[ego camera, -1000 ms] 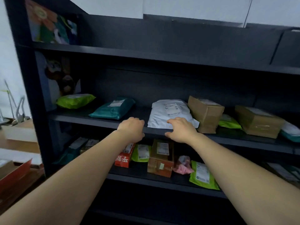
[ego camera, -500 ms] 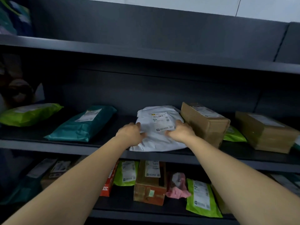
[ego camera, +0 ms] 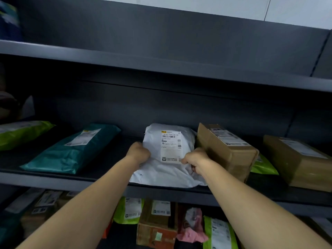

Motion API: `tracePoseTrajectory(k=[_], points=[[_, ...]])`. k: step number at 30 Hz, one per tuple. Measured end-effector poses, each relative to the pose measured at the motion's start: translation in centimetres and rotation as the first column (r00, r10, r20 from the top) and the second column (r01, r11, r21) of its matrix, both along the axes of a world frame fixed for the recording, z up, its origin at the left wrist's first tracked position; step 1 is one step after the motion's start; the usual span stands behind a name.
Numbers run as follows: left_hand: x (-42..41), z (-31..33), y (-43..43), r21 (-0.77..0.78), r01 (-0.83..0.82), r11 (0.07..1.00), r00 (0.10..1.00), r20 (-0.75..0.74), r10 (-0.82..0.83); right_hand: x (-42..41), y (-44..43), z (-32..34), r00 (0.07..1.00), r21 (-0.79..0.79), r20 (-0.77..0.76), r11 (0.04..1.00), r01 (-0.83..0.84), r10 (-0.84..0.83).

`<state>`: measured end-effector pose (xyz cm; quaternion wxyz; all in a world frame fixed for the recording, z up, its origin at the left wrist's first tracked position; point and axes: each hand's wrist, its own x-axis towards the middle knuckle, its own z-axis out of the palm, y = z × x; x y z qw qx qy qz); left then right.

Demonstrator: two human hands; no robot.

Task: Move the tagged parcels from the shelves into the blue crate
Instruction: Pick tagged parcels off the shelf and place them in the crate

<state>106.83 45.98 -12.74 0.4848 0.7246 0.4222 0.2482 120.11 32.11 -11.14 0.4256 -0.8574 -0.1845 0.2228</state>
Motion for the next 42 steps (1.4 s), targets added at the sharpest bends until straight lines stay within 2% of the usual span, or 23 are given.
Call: tracePoseTrajectory(k=[2, 5, 7, 10, 16, 20, 23, 26, 28, 30, 32, 34, 36, 38, 42], points=[[0.0, 0.2, -0.2, 0.029, -0.057, 0.998, 0.994, 0.098, 0.054, -0.2, 0.1, -0.4, 0.999, 0.060, 0.034, 0.998, 0.023, -0.025], [-0.5, 0.8, -0.3, 0.130, -0.087, 0.988, 0.985, 0.157, 0.067, -0.4, 0.5, -0.8, 0.994, 0.207, 0.089, 0.977, 0.045, -0.065], [-1.1, 1.2, -0.2, 0.150, -0.095, 0.984, 0.978, 0.199, 0.064, -0.6, 0.8, -0.7, 0.978, 0.261, 0.188, 0.965, 0.040, -0.091], [-1.8, 1.9, 0.0, 0.178, -0.103, 0.979, 0.972, 0.229, 0.061, -1.1, 1.1, -0.3, 0.950, 0.274, 0.296, 0.962, 0.017, -0.101], [-2.5, 1.7, 0.6, 0.227, -0.074, 0.971, 0.985, 0.170, 0.035, -1.3, 1.4, -0.9, 0.946, 0.239, 0.309, 0.971, 0.021, -0.097], [-2.6, 0.5, 0.9, 0.295, -0.033, 0.955, 0.997, 0.076, 0.011, -1.5, 0.7, -0.7, 0.971, 0.156, 0.234, 0.988, 0.013, -0.050], [-2.6, -0.4, 1.3, 0.325, 0.033, 0.945, 0.995, -0.101, 0.000, -1.8, -0.1, -0.3, 0.976, 0.076, 0.216, 0.997, 0.006, -0.022], [-2.3, -0.4, 0.6, 0.388, 0.053, 0.920, 0.923, -0.370, 0.103, -2.9, -0.9, 0.6, 0.954, 0.005, 0.295, 0.999, -0.047, 0.044], [-1.6, 0.5, -1.0, 0.490, 0.076, 0.868, 0.886, -0.432, 0.166, -4.0, -1.5, 1.7, 0.911, 0.023, 0.402, 0.993, -0.112, 0.093], [-0.4, 1.7, -3.2, 0.556, 0.141, 0.819, 0.903, -0.411, 0.124, -4.7, -2.2, 3.2, 0.828, 0.077, 0.553, 0.983, -0.164, 0.095], [1.0, 2.7, -5.3, 0.556, 0.208, 0.805, 0.927, -0.375, 0.020, -4.7, -3.2, 5.0, 0.712, 0.111, 0.701, 0.979, -0.171, 0.045], [2.2, 3.3, -7.5, 0.553, 0.260, 0.792, 0.944, -0.320, -0.087, -4.0, -4.8, 6.9, 0.636, 0.151, 0.772, 0.976, -0.158, -0.017], [3.3, 4.0, -9.9, 0.533, 0.285, 0.796, 0.954, -0.236, -0.183, -2.3, -6.7, 8.5, 0.601, 0.162, 0.797, 0.980, -0.113, -0.062], [4.4, 4.7, -12.1, 0.462, 0.309, 0.831, 0.951, -0.168, -0.259, -0.1, -8.8, 9.2, 0.645, 0.152, 0.759, 0.987, -0.048, -0.086], [6.6, 5.5, -15.5, 0.239, 0.330, 0.913, 0.943, -0.036, -0.332, 3.8, -11.9, 8.3, 0.819, 0.138, 0.567, 0.990, 0.003, -0.082]])
